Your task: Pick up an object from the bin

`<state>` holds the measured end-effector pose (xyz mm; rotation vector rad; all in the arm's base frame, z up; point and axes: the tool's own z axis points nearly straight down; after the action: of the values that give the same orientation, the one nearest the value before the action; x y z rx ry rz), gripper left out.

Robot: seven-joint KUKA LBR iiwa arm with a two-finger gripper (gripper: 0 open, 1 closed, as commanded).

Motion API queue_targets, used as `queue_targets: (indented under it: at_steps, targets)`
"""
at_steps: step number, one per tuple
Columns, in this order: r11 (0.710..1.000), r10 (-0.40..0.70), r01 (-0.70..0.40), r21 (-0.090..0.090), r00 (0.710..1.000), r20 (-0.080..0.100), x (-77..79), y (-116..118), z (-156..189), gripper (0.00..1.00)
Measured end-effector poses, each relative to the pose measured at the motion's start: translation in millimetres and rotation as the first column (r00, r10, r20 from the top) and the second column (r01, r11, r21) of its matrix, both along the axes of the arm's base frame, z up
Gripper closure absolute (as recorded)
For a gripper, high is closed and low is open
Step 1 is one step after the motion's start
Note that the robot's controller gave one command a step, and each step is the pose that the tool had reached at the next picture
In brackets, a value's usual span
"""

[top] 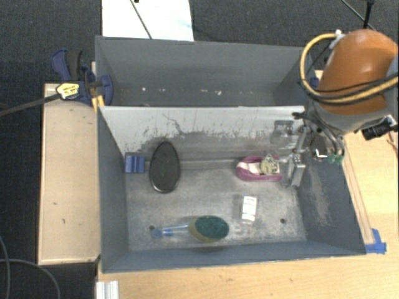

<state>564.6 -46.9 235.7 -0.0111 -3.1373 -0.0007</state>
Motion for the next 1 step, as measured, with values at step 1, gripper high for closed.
queue_targets:
  at_steps: [1]
  targets:
    - [0.988, 0.157, -0.157, 0.002, 0.988, 0.006, -5.5, 74.6, -10.6, 0.0]
